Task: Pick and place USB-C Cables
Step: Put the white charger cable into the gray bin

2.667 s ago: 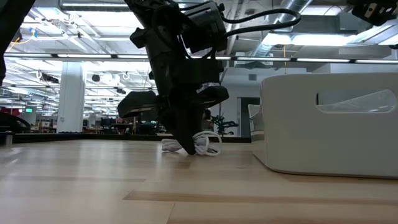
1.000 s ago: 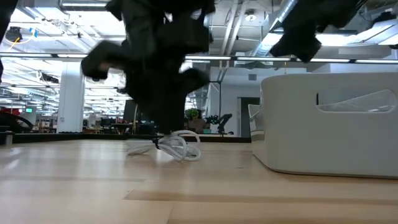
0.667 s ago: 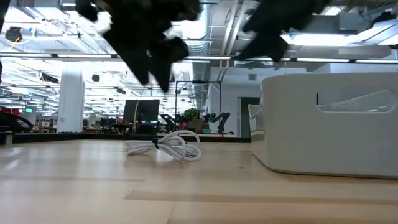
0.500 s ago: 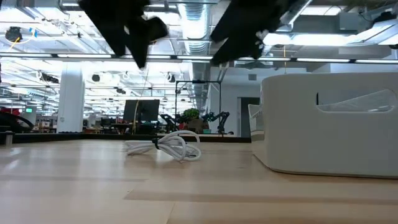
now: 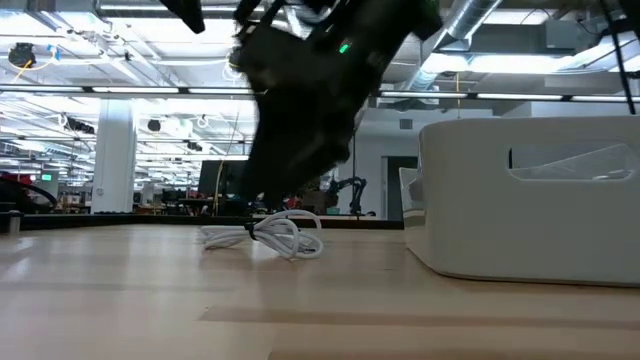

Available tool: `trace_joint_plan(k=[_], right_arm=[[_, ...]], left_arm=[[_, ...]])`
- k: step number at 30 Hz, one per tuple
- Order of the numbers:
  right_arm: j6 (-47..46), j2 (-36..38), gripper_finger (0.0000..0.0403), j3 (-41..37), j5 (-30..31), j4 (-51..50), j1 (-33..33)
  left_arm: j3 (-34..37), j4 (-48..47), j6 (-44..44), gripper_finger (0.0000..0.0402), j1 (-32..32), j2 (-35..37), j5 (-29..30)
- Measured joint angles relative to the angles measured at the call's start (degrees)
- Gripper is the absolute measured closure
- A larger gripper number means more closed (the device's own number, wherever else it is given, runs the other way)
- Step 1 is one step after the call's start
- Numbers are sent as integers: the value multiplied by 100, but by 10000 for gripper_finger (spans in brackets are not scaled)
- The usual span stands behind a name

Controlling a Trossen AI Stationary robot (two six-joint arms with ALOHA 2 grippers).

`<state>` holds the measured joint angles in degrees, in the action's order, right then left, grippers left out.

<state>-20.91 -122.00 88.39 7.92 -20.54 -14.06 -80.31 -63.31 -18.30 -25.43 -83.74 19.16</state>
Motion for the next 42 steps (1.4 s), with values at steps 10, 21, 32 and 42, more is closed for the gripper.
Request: trace_joint_plan(k=[10,21,32,42], right_arm=[[-255,-695,134,368,148,-355,66],[-575,-696,379,364,435,-545,64],[36,334,379,278,471,-564,79],[497,2519,379,213,1643,-1763,151]], left_arm=[[4,-23,-352,187,-280,-68,485],[4,-28,-499,187,-297,-68,915],[4,-64,-505,187,-559,-66,1798],[2,-374,-1200,187,-1053,-57,2536]])
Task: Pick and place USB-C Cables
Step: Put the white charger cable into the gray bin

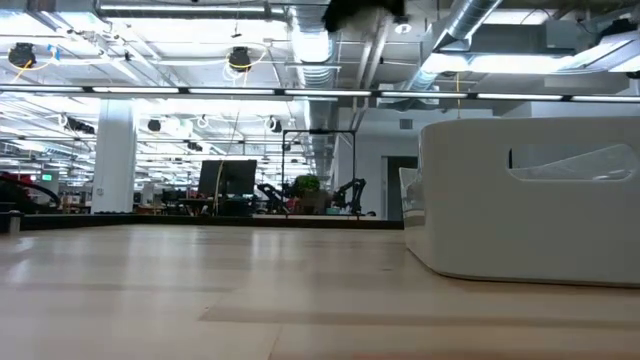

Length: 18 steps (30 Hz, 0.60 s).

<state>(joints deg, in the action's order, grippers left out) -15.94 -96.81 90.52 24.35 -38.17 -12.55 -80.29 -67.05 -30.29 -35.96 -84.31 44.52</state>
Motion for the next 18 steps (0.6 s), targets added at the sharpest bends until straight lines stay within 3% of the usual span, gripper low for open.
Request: trace_joint_plan(k=[6,11,18], right_arm=[[-79,1265,371,4,695,-709,-420],[-1178,2150,372,-99,2096,-1918,-1382],[-3843,3326,368,-2180,3797,-1937,-3322]], left_arm=[[0,38,-256,187,-293,2,458],[0,107,-405,187,-494,2,797],[0,583,-381,187,-571,2,1173]])
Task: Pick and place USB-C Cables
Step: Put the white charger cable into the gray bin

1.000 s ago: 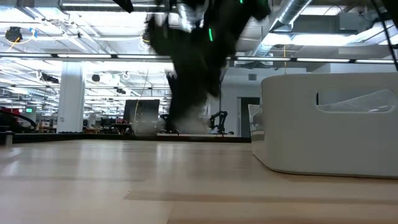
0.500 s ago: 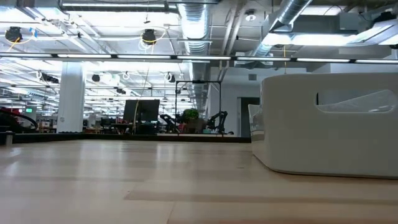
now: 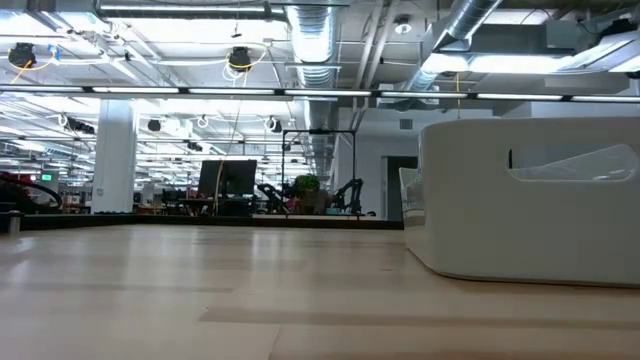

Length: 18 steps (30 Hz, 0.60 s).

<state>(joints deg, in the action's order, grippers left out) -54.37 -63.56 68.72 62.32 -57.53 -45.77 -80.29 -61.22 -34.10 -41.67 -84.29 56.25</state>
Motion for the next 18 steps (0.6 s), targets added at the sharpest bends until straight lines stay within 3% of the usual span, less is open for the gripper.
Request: trace_joint_plan(k=[4,9,12,16,18], right_arm=[[-1417,242,369,-1449,983,744,-811],[-1724,34,367,-2756,1915,2634,-1096],[-1580,-184,365,-3112,2030,3495,-989],[-1142,-508,369,-3195,2011,4380,-733],[-654,-597,369,-3195,1690,4893,-535]], left_arm=[[0,363,36,187,0,0,-9],[259,1276,368,187,0,1,31],[603,2080,662,187,95,0,-183],[1335,3664,1300,187,519,-9,-1060],[1732,4865,1727,187,823,-7,-1685]])
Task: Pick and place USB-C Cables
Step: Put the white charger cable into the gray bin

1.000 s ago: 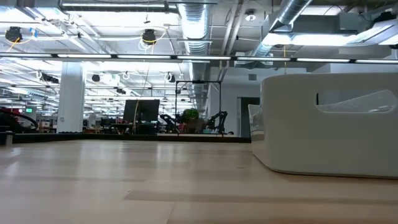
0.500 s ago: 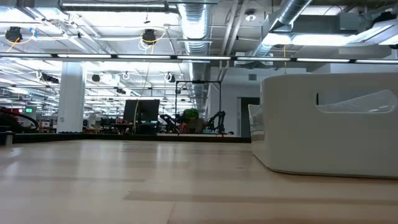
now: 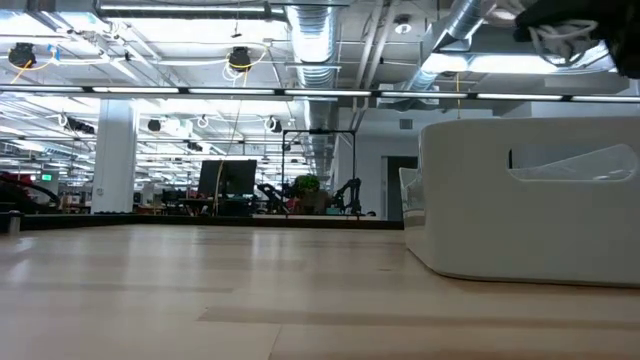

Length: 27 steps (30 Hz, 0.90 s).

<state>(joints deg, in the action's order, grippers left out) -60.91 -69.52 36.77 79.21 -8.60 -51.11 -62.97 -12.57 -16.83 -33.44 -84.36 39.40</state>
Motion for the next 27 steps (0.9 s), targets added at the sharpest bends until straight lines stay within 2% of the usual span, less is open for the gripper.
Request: trace_joint_plan(k=[3,5,9,12,14,16,18,22,27], right_arm=[[1192,-112,367,0,-953,1134,401],[2295,-202,367,0,-1565,2109,665],[4595,-305,368,0,-2492,4030,1048],[6612,-301,368,-95,-3713,5933,1171],[7231,-282,366,-229,-4383,6833,1297],[7288,-270,366,-387,-4629,7259,1481],[6922,-336,369,-566,-4909,7555,1755],[6030,-726,369,-676,-5509,7632,2251],[5983,-1273,363,-666,-5848,8566,2511]], left_arm=[[667,1724,388,187,551,0,-1291],[1010,2508,376,187,913,0,-1815],[1539,3590,347,187,1425,-2,-2439],[1828,4775,399,187,1602,3,-2773],[1997,5481,469,187,1688,4,-2904],[2036,6037,647,187,1732,2,-2965],[1996,6280,895,187,1773,15,-2995],[1749,6202,1164,187,1940,-7,-3275],[1456,6080,1167,187,2136,-198,-3646]])
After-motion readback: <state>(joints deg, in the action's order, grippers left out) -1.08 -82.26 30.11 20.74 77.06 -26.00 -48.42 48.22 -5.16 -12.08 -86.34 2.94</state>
